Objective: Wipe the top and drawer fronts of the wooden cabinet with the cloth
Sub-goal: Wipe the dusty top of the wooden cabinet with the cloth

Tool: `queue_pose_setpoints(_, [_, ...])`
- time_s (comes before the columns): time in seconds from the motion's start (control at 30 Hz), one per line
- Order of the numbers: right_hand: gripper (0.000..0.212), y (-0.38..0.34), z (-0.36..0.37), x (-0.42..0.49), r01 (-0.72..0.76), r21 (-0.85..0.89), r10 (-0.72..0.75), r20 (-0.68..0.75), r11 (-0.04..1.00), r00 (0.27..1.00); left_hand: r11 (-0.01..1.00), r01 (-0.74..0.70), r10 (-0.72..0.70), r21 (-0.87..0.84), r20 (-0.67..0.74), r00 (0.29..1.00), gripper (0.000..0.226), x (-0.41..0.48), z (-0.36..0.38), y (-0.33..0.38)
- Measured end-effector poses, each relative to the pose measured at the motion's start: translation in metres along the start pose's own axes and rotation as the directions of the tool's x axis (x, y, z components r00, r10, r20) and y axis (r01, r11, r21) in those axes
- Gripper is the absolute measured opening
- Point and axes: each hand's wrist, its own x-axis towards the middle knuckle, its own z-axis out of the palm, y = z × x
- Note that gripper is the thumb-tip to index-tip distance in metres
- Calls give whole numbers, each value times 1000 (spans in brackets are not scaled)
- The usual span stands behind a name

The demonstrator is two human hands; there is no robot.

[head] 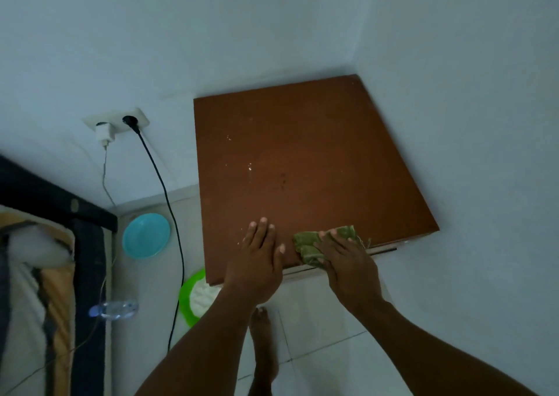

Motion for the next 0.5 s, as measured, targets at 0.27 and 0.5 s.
queue_pose_setpoints(0.27, [29,-26,-7,41,139,61,-147,155,988,977,1000,22,-22,15,-26,999,97,-19,3,-26])
queue_pose_setpoints(0.5, [32,-59,-9,163,174,87,-191,251,981,949,993,99,-100,-58,-16,995,84,18,-38,-58])
